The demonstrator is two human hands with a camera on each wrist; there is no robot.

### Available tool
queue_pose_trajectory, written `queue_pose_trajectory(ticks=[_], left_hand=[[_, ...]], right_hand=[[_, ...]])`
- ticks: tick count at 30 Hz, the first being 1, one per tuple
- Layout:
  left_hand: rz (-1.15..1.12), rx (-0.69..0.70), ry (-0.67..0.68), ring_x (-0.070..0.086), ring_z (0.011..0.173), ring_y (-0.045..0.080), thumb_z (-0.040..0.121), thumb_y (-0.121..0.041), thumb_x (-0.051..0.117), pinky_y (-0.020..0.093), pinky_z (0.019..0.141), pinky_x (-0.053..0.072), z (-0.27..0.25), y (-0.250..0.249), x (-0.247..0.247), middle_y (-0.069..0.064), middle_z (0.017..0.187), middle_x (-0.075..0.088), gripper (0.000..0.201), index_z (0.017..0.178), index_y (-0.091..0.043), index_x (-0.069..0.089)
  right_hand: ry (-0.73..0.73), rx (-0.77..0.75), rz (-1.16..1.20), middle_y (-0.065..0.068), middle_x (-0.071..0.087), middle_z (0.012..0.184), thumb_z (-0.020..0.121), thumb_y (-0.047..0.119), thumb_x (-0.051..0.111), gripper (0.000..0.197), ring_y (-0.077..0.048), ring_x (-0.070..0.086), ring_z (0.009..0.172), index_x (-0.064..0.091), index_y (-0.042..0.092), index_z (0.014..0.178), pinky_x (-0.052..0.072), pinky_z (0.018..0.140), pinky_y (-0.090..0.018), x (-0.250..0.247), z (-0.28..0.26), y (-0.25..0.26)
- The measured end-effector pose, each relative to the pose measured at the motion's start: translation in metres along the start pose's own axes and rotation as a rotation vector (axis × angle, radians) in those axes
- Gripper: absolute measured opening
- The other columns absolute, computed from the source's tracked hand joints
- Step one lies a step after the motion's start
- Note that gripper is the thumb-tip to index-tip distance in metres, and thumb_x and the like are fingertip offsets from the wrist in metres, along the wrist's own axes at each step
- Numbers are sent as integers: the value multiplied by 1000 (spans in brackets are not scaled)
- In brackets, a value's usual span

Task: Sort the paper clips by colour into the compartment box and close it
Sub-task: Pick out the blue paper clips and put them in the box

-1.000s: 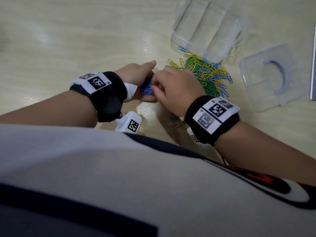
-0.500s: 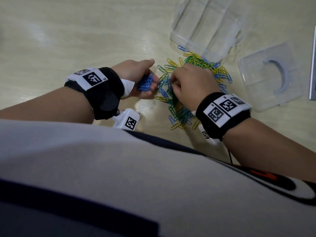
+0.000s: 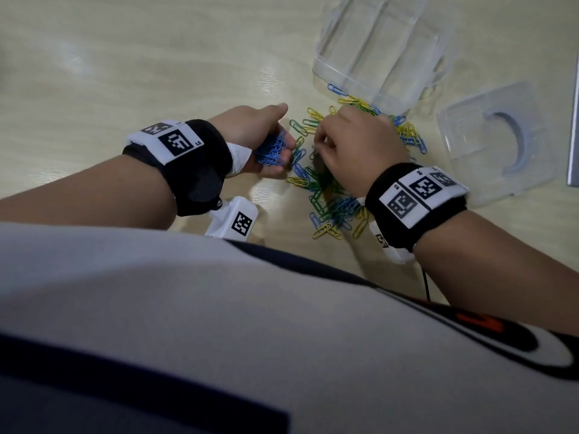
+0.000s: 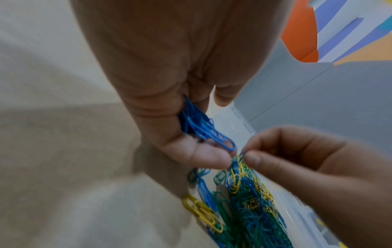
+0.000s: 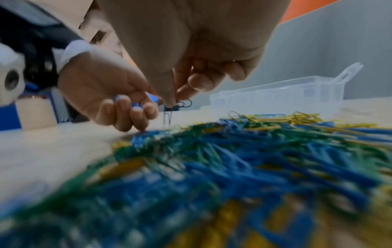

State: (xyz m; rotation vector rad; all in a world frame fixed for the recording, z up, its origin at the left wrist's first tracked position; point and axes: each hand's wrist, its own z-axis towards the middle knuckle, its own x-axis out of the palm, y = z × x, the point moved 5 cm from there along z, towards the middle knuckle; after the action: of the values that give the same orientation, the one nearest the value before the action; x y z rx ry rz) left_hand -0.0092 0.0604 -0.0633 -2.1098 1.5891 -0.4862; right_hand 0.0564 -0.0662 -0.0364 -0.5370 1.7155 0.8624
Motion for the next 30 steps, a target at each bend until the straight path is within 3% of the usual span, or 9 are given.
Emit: queue_pose_trajectory(ticks=[3, 6, 8, 9, 11, 15, 23, 30], left_hand=[[-20, 8, -3, 57, 56, 21, 98, -46, 38, 33, 64, 56, 0, 1, 3, 11, 61, 56, 48, 81, -5, 56], [-97, 45, -52, 67, 76, 29, 94, -39, 51, 44, 72, 57, -2, 0, 1, 19, 81, 64, 37, 92, -2, 58], [-119, 34, -21, 66, 75, 27, 95, -36, 50, 44, 78, 56, -3, 2, 1, 17, 81, 63, 33, 90, -4, 58], [-105, 16, 0, 62, 68, 23, 97, -37, 46, 39, 78, 56, -4, 3, 1, 13, 74, 60, 35, 85, -6, 57], [-61, -7, 8, 54, 57, 18, 100, -39, 38, 29, 66, 55, -3, 5, -1, 8, 62, 54, 42, 75, -9, 55], [-24, 4, -16, 52, 49, 13, 101, -32, 38, 19, 49, 51, -5, 3, -10, 2, 56, 53, 40, 70, -13, 52], [-25, 19, -47, 54, 53, 14, 95, -16, 40, 19, 50, 51, -7, 0, -17, 3, 56, 57, 25, 74, -11, 53], [4, 14, -43, 55, 49, 11, 99, -25, 38, 19, 50, 52, -3, 1, -13, 1, 55, 57, 33, 74, -12, 55]], right_hand=[[-131, -41, 209, 0, 59, 96, 91, 31, 52, 16, -24, 57, 94, 63, 22, 97, 35, 85, -37, -14, -2, 17], [-93, -121, 212, -2, 61, 97, 90, 31, 52, 20, -26, 59, 94, 65, 21, 100, 34, 85, -38, -13, 1, 38], [-84, -84, 236, -1, 61, 100, 91, 29, 51, 22, -25, 58, 96, 65, 22, 106, 35, 88, -39, -10, 2, 36], [-100, -47, 270, 0, 61, 99, 90, 27, 50, 21, -25, 58, 95, 64, 22, 105, 38, 88, -40, -10, 2, 31], [-101, 8, 275, 0, 59, 99, 89, 26, 50, 19, -25, 57, 94, 63, 21, 101, 41, 88, -42, -8, 0, 21], [125, -43, -34, 0, 56, 111, 92, 36, 48, 25, -24, 54, 107, 59, 26, 112, 36, 89, -40, 15, -1, 22], [117, -21, -112, -2, 59, 108, 95, 29, 44, 21, -27, 55, 104, 60, 21, 106, 32, 88, -38, 21, 2, 22], [115, 4, -106, -3, 58, 109, 94, 32, 46, 23, -27, 54, 105, 59, 20, 109, 33, 89, -39, 20, 0, 19]])
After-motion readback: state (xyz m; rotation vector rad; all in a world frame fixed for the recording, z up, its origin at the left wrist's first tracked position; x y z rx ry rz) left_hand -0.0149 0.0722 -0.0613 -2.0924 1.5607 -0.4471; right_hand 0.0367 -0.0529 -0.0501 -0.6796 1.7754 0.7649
